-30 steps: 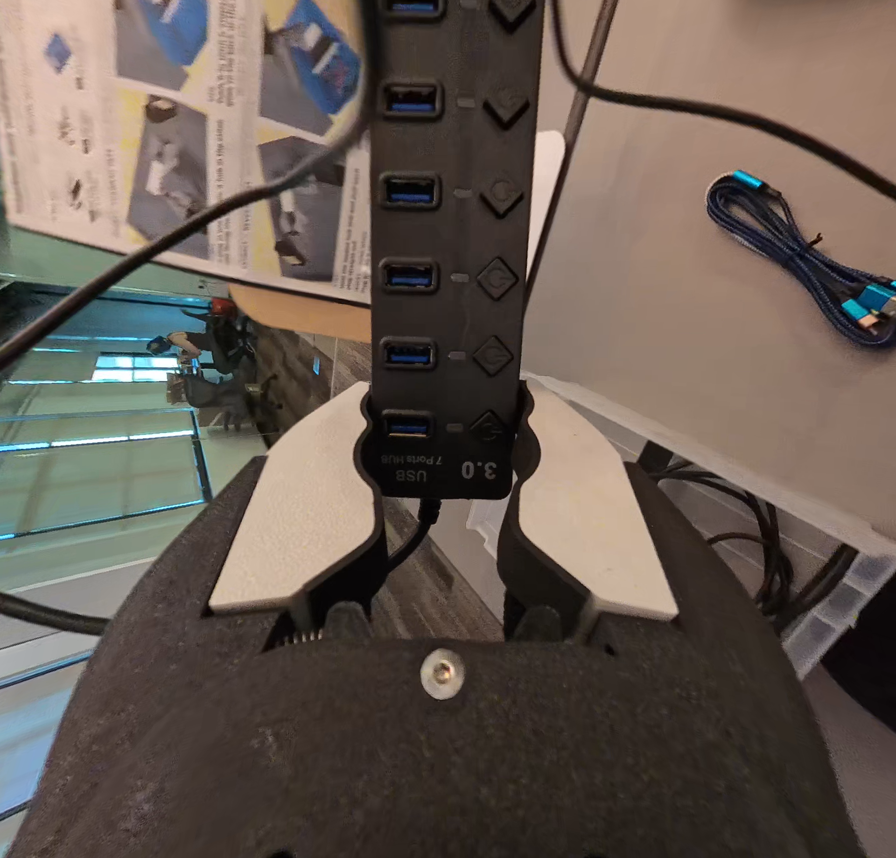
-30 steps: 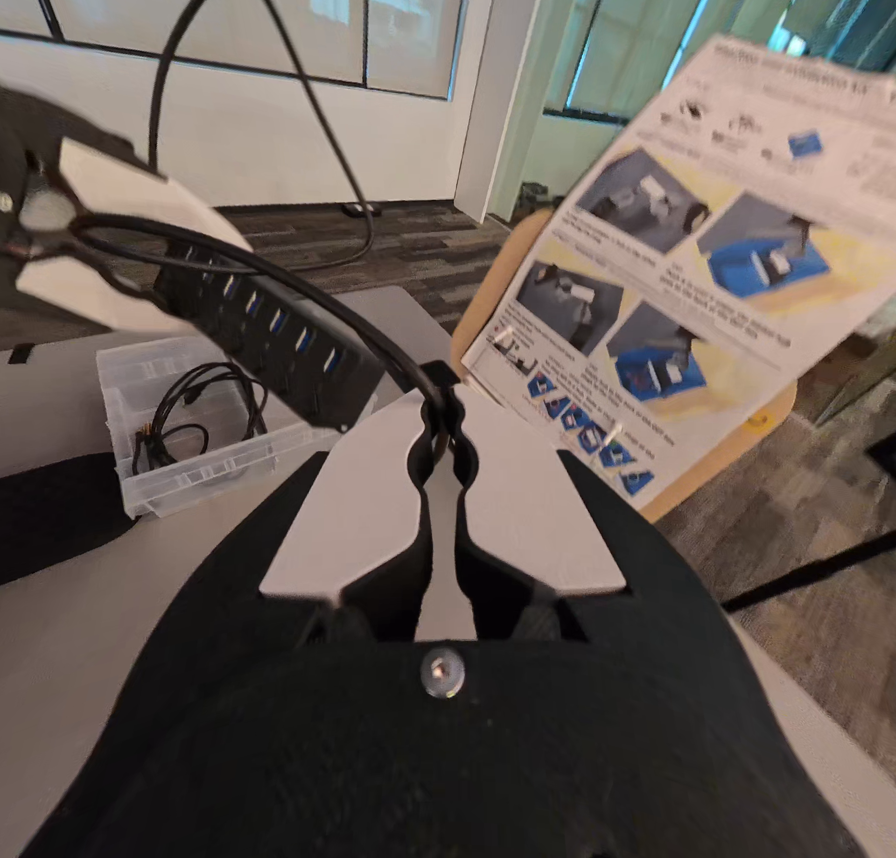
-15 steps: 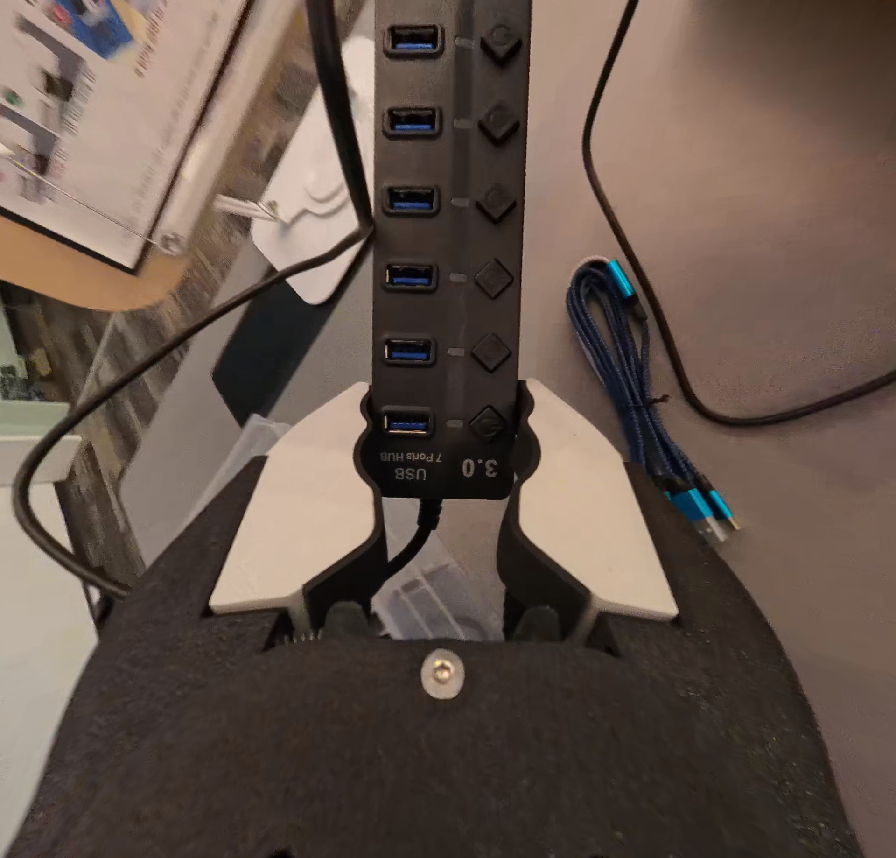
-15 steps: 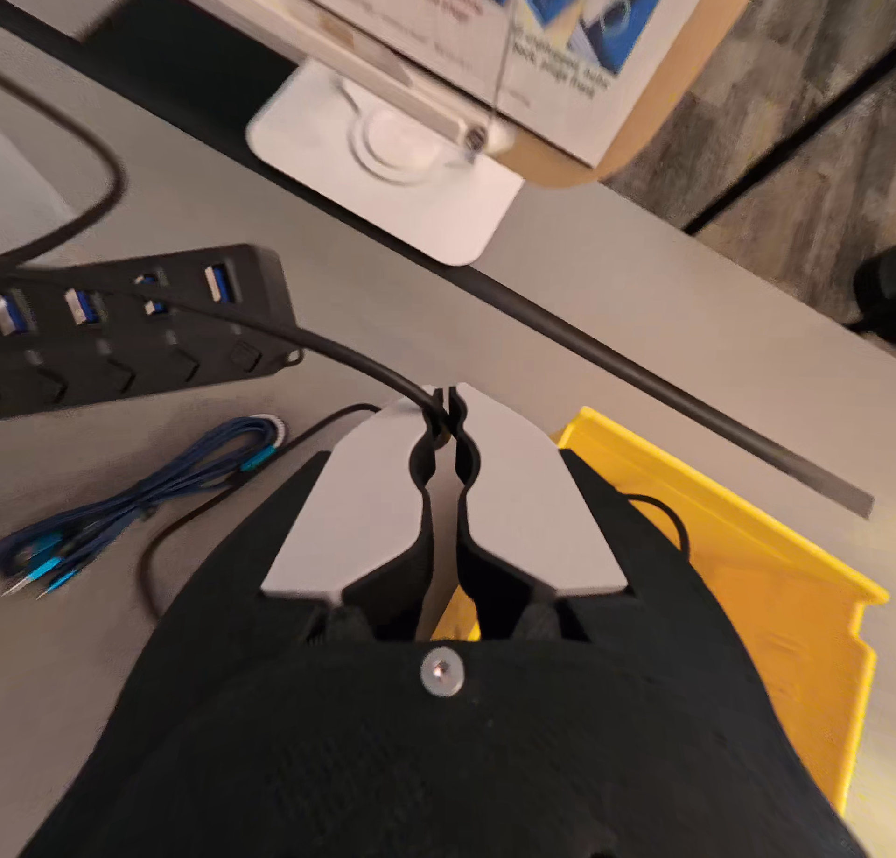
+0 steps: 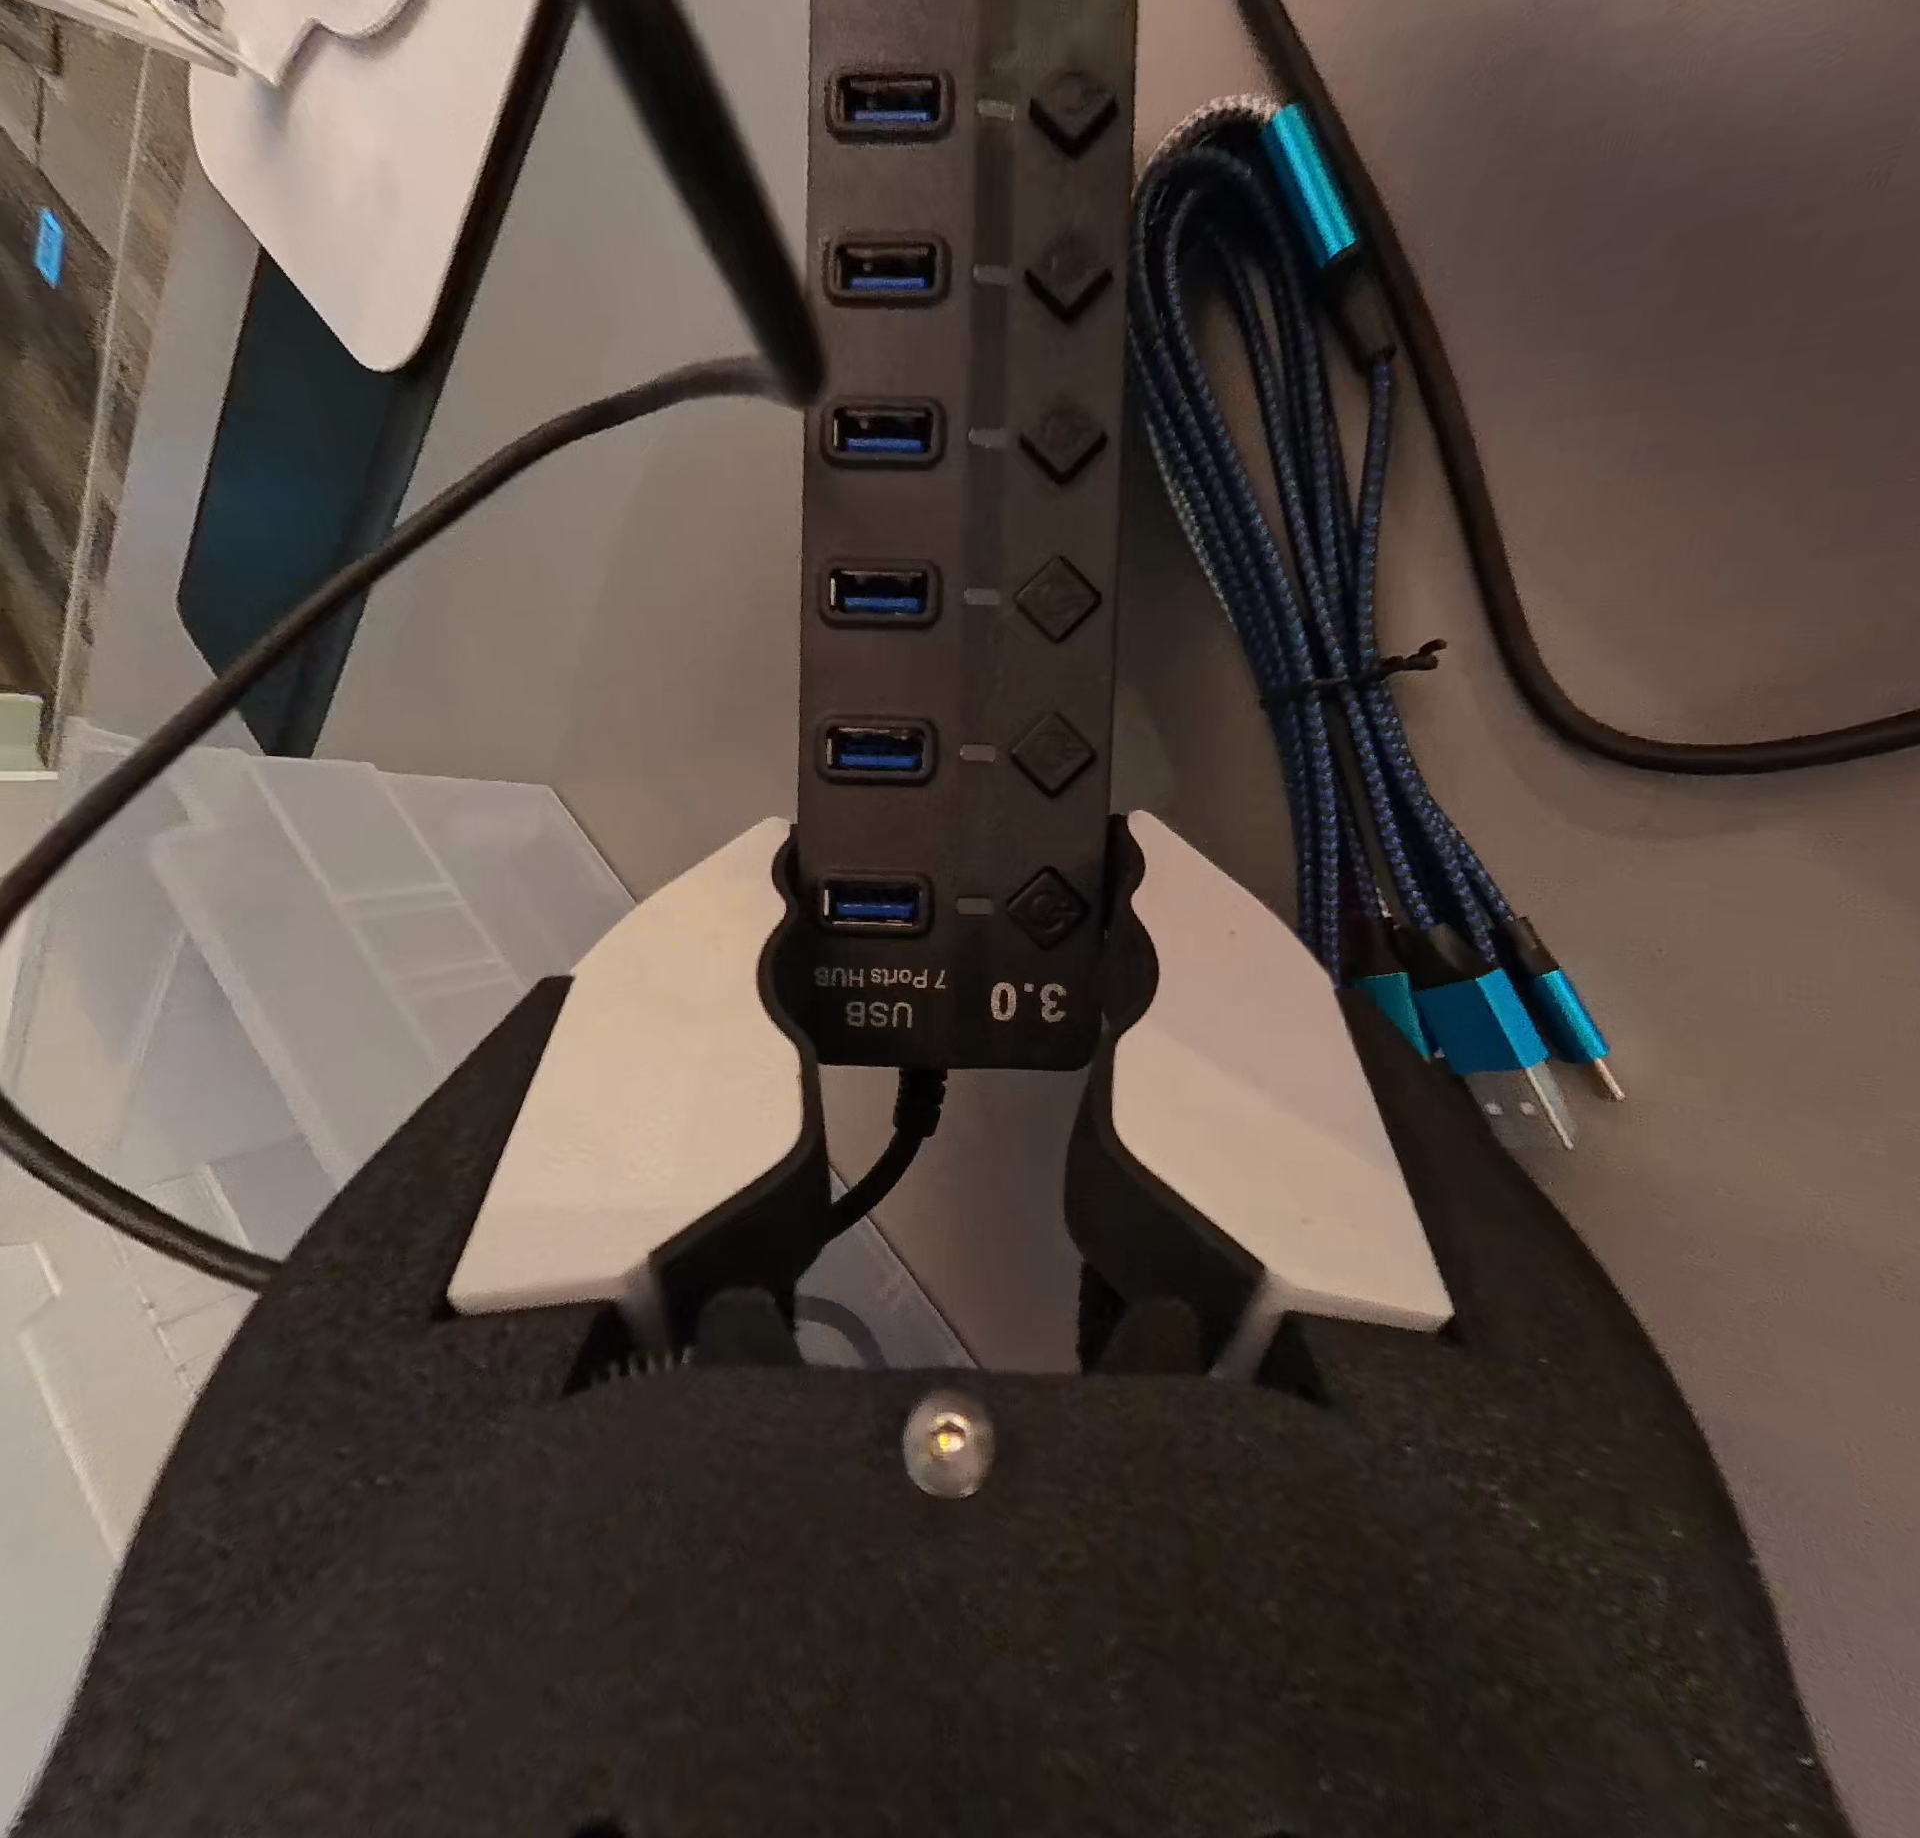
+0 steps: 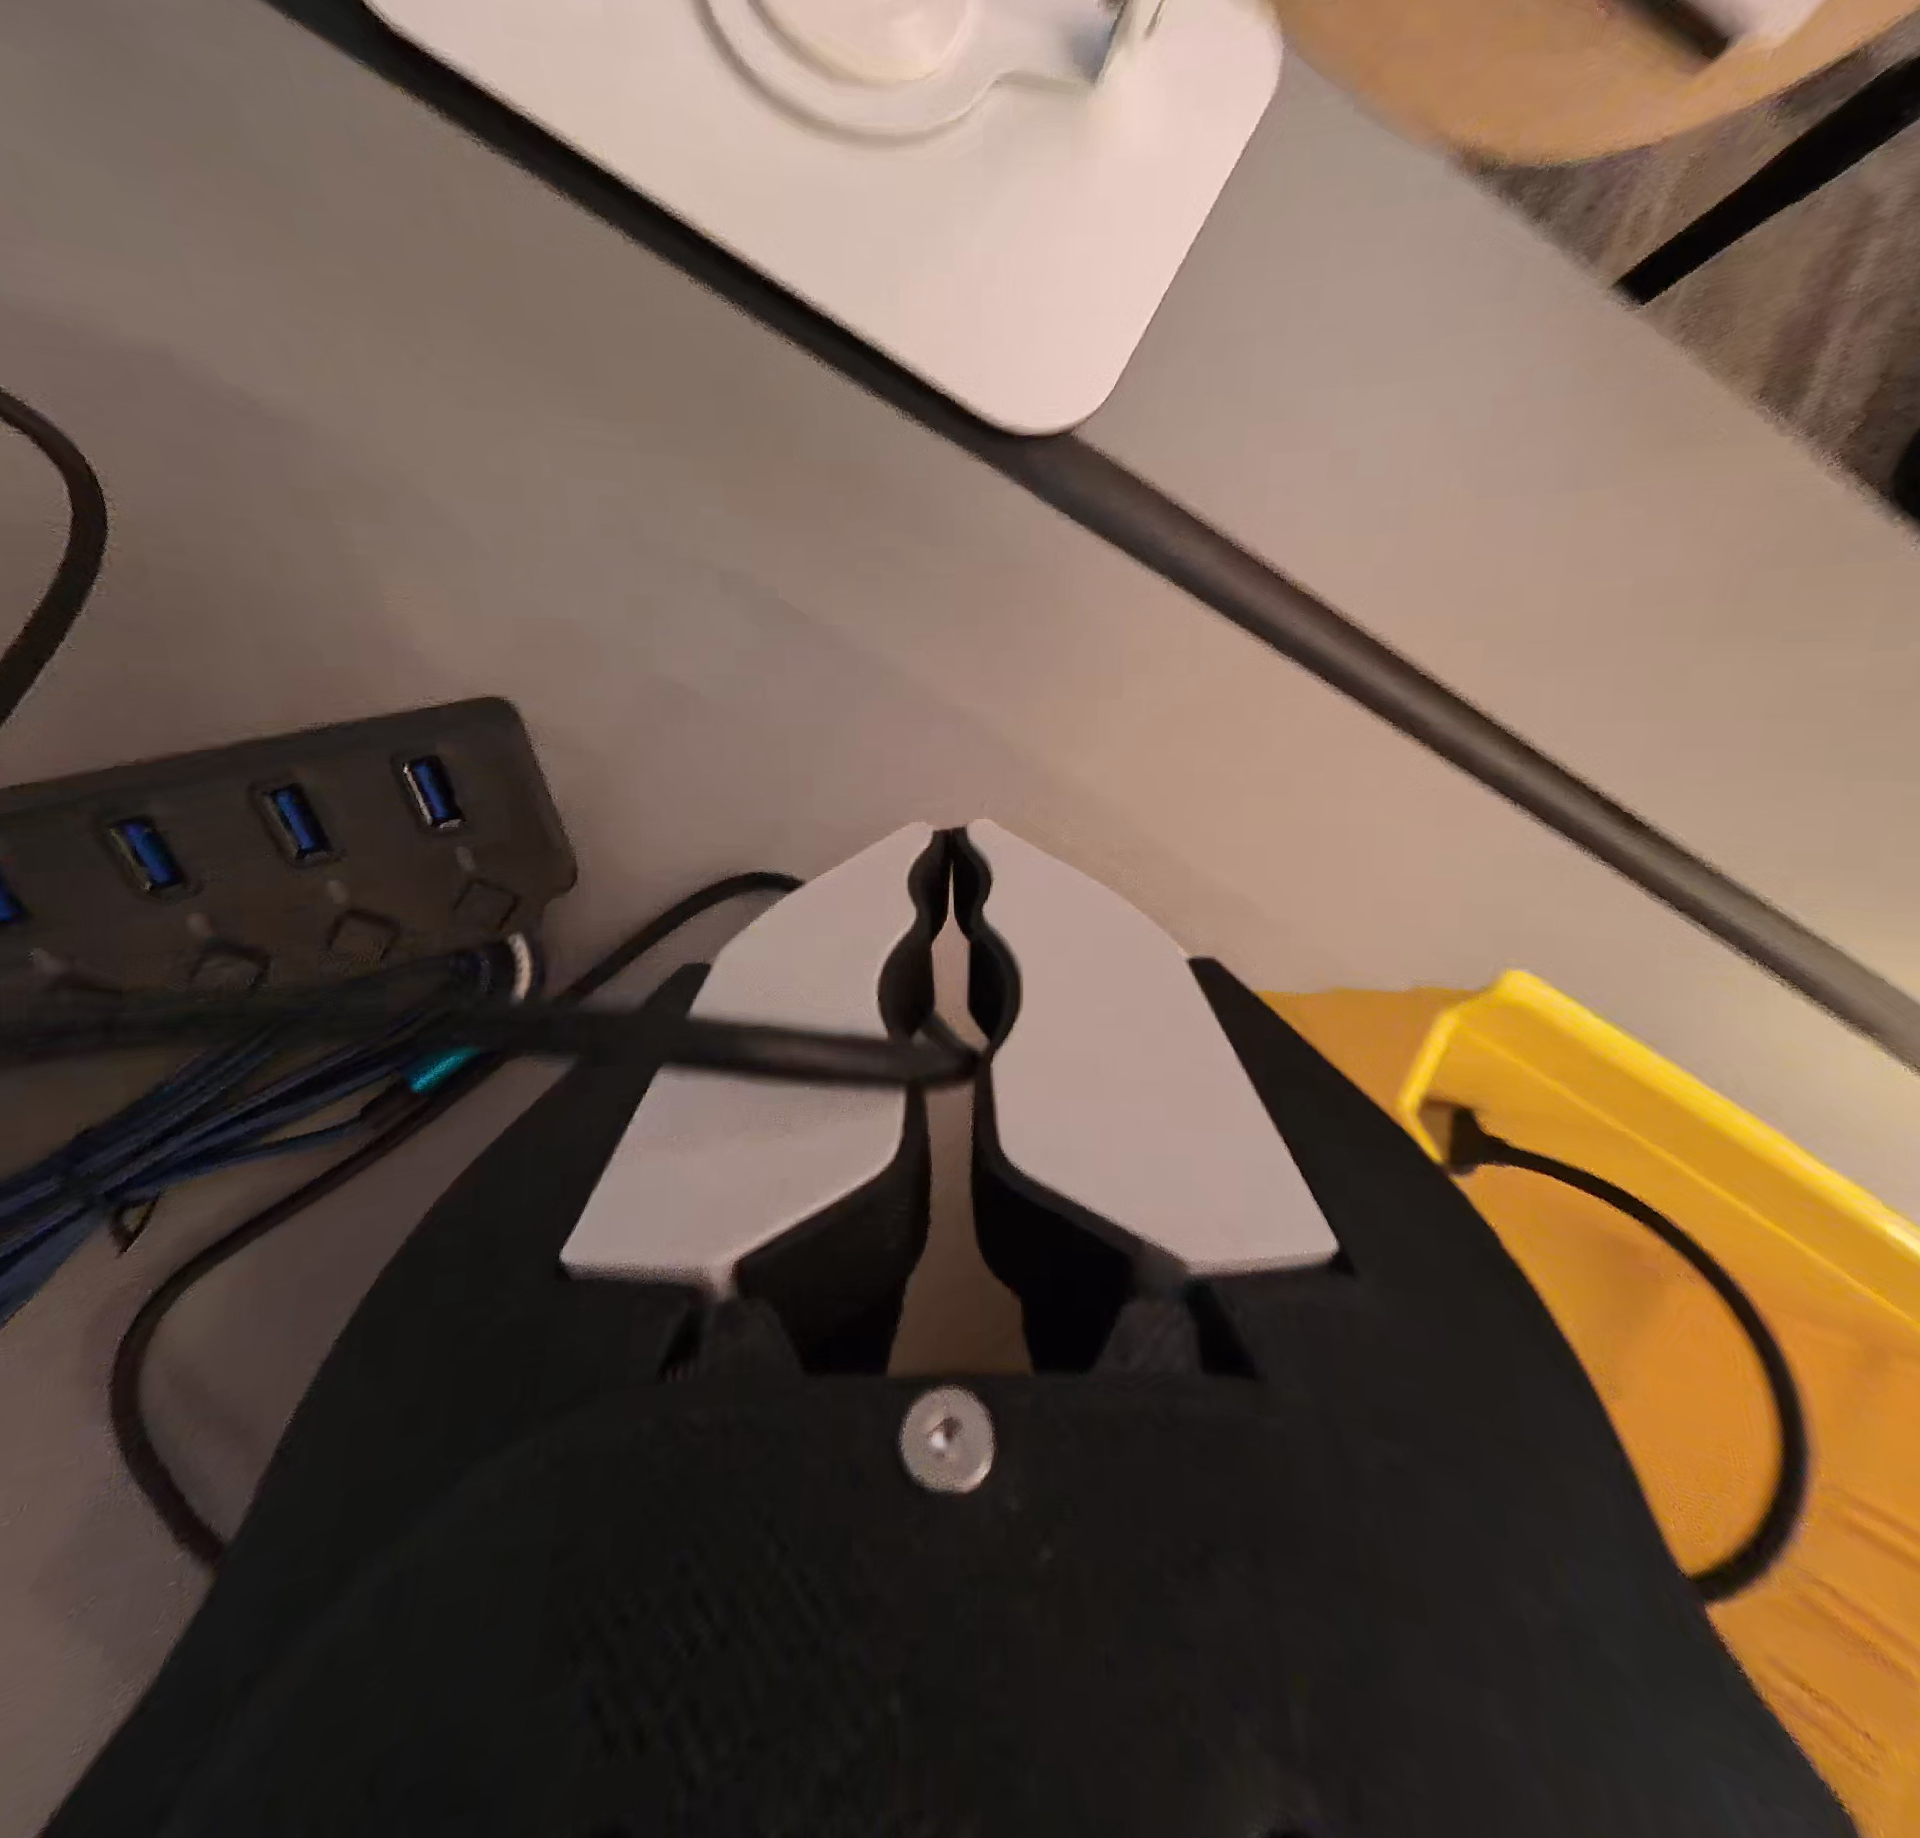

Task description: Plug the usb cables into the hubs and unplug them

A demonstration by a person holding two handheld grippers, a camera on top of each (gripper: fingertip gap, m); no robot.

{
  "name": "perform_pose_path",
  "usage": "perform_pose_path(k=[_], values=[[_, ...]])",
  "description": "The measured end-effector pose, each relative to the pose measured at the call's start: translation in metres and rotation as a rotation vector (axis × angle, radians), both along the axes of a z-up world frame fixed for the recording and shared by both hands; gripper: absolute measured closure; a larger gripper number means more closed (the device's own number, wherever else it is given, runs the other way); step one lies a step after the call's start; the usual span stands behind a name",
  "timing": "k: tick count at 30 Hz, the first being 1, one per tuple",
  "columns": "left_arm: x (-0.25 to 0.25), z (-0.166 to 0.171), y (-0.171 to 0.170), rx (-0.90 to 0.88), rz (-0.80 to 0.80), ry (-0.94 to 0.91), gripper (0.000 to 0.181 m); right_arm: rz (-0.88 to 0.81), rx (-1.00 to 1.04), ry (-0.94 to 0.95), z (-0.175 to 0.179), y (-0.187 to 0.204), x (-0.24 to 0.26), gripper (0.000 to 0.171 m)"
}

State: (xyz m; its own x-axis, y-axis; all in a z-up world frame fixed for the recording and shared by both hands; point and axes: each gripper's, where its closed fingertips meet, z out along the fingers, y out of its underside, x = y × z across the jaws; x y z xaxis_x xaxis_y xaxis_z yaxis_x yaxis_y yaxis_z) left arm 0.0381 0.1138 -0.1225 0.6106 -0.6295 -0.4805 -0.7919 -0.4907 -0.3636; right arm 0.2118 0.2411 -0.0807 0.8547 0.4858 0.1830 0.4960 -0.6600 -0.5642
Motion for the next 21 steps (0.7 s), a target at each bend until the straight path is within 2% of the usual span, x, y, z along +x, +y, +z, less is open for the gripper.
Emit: perform_pose_path(k=[2,4,7,10,13,17,21], values=[[0.000,-0.001,0.000,0.011,-0.011,0.001,0.128,0.003,-0.096,-0.021,-0.018,-0.006,0.002,0.166],[0.003,0.000,-0.002,0.014,-0.029,-0.012,0.128,0.018,-0.175,-0.015,-0.032,-0.010,0.001,0.152],[0.010,0.001,-0.010,-0.013,-0.073,-0.016,0.128,0.031,-0.253,0.104,-0.039,-0.016,-0.009,0.143],[0.011,0.005,-0.018,-0.021,-0.135,0.029,0.128,0.060,-0.302,0.177,-0.030,-0.025,-0.014,0.137],[0.009,0.013,-0.023,-0.005,-0.198,0.071,0.128,0.115,-0.370,0.141,-0.018,-0.043,-0.010,0.121],[0.002,0.027,-0.025,0.018,-0.266,0.120,0.128,0.192,-0.535,0.054,-0.006,-0.081,0.005,0.119],[-0.012,0.043,-0.021,0.037,-0.313,0.220,0.128,0.241,-0.638,0.047,0.015,-0.112,0.017,0.117]])
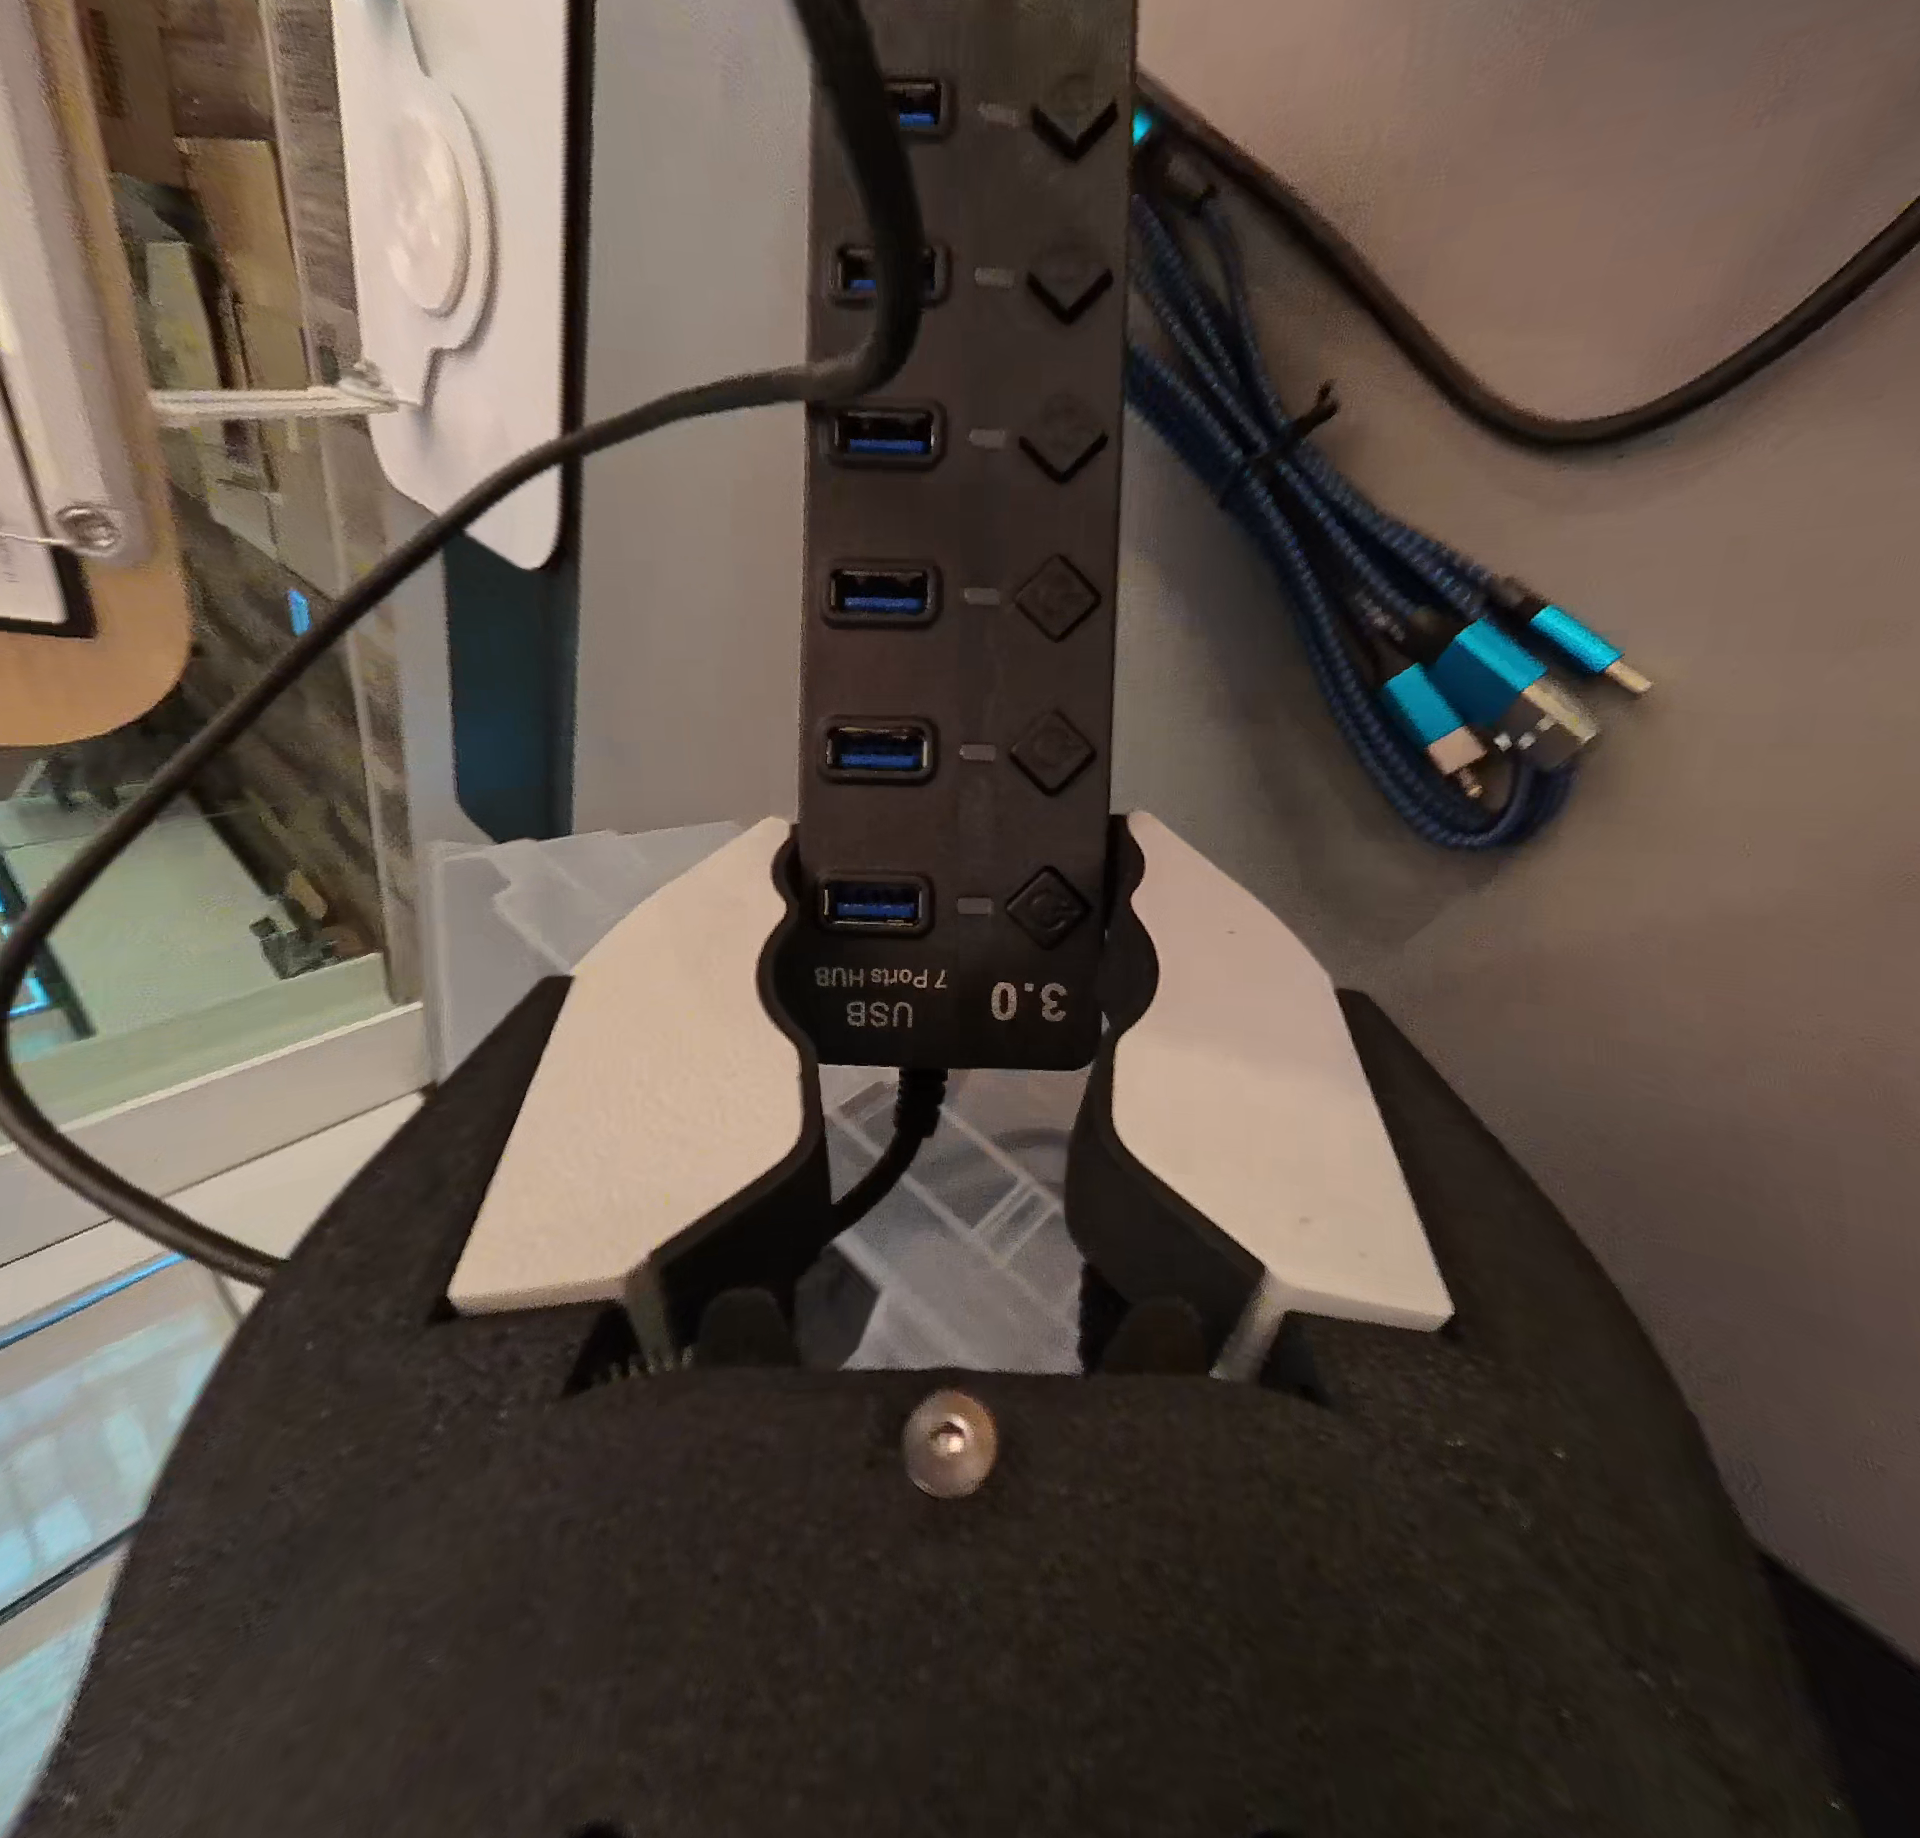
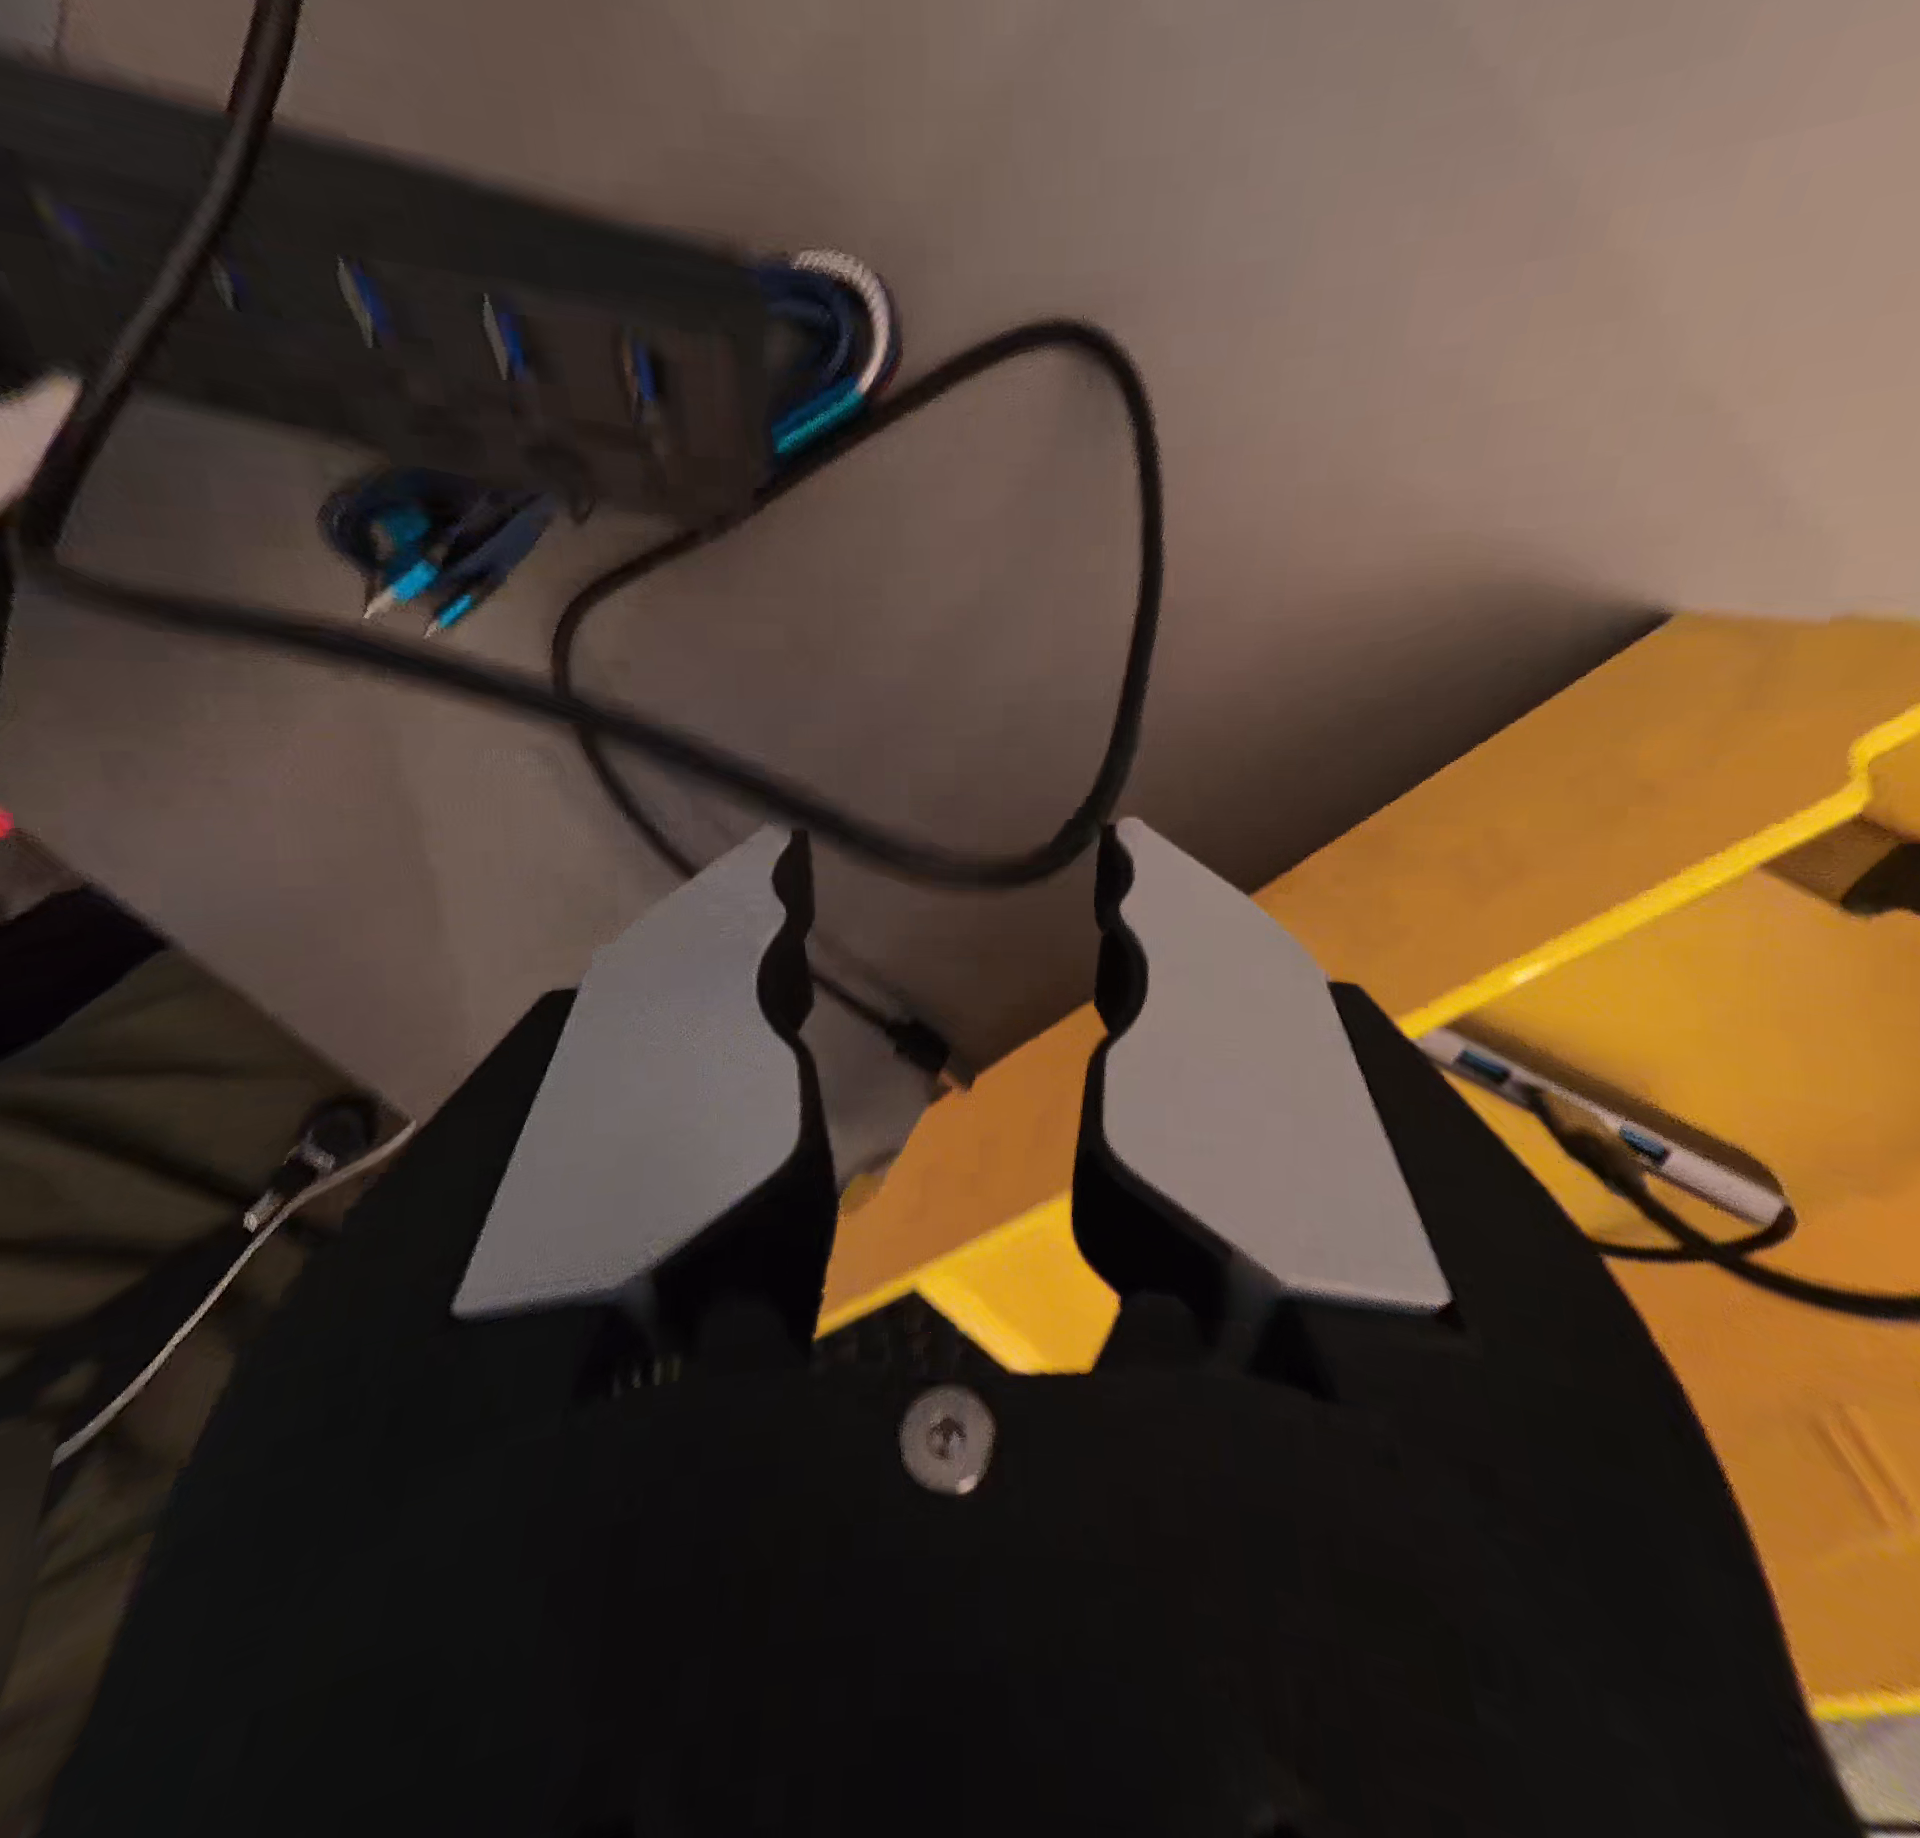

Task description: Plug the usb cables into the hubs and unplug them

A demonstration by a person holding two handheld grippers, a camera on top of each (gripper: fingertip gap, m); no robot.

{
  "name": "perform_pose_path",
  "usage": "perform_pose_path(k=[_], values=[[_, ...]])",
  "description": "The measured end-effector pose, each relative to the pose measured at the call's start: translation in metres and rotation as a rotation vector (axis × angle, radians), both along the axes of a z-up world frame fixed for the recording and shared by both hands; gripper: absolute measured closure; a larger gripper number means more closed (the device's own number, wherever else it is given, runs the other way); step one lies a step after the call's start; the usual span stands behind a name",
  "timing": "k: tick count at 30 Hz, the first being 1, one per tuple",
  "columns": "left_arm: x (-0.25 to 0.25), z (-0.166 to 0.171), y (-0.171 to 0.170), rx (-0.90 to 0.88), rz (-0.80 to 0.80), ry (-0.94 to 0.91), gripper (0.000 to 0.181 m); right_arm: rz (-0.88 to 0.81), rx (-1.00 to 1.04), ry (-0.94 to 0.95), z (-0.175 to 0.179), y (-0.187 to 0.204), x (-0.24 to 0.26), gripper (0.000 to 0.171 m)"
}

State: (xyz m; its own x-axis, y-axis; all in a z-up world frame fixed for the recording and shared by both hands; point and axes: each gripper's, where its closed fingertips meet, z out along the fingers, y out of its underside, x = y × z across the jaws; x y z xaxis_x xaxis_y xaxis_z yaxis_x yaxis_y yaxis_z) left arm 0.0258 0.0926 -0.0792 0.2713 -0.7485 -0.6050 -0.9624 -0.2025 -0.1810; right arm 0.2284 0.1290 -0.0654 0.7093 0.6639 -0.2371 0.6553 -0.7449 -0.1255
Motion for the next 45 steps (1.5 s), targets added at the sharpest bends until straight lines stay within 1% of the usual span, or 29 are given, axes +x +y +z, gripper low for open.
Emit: perform_pose_path(k=[3,6,9,11,13,15,18,20,22,24,25,27,29,31,32,33,36,38,41,45], values=[[-0.009,0.015,0.006,0.010,-0.023,0.043,0.128,0.085,-0.054,0.014,0.015,-0.028,0.007,0.116],[-0.015,0.031,0.010,0.004,-0.075,0.080,0.128,0.148,-0.047,0.056,0.031,-0.048,0.011,0.116],[-0.021,0.047,0.012,0.006,-0.126,0.136,0.128,0.195,0.003,0.197,0.056,-0.063,0.003,0.117],[-0.023,0.058,0.011,0.005,-0.161,0.167,0.128,0.226,0.033,0.277,0.071,-0.074,-0.001,0.120],[-0.021,0.068,0.007,0.004,-0.206,0.177,0.128,0.302,0.103,0.377,0.085,-0.083,-0.014,0.123],[-0.017,0.077,0.000,-0.001,-0.259,0.179,0.128,0.395,0.176,0.530,0.101,-0.095,-0.037,0.125],[-0.009,0.092,-0.012,0.003,-0.350,0.195,0.128,0.548,0.393,0.753,0.126,-0.102,-0.074,0.125],[0.000,0.103,-0.023,0.009,-0.412,0.196,0.128,0.606,0.542,0.827,0.135,-0.099,-0.088,0.124],[0.009,0.113,-0.034,0.011,-0.473,0.206,0.128,0.651,0.566,0.917,0.140,-0.102,-0.098,0.126],[0.017,0.123,-0.044,0.029,-0.527,0.241,0.128,0.698,0.480,1.014,0.141,-0.111,-0.105,0.131],[0.020,0.125,-0.050,0.031,-0.554,0.266,0.128,0.717,0.436,1.020,0.136,-0.112,-0.106,0.131],[0.027,0.130,-0.060,0.041,-0.603,0.313,0.128,0.740,0.354,0.975,0.119,-0.109,-0.107,0.130],[0.033,0.132,-0.069,0.045,-0.645,0.347,0.128,0.786,0.239,0.959,0.103,-0.119,-0.107,0.128],[0.041,0.136,-0.074,0.062,-0.681,0.369,0.128,0.798,0.135,0.933,0.089,-0.128,-0.108,0.122],[0.042,0.136,-0.076,0.054,-0.689,0.385,0.128,0.816,0.095,0.946,0.088,-0.134,-0.108,0.129],[0.042,0.136,-0.075,0.061,-0.694,0.412,0.128,0.827,0.067,0.969,0.088,-0.139,-0.108,0.141],[0.042,0.134,-0.078,0.049,-0.709,0.421,0.128,0.807,0.047,0.990,0.086,-0.142,-0.108,0.142],[0.041,0.137,-0.075,0.069,-0.723,0.471,0.128,0.769,0.049,1.016,0.086,-0.140,-0.112,0.144],[0.038,0.138,-0.077,0.025,-0.714,0.513,0.128,0.768,-0.046,1.054,0.088,-0.151,-0.115,0.144],[0.033,0.143,-0.073,0.042,-0.726,0.583,0.128,0.752,0.034,1.070,0.087,-0.145,-0.123,0.144]])
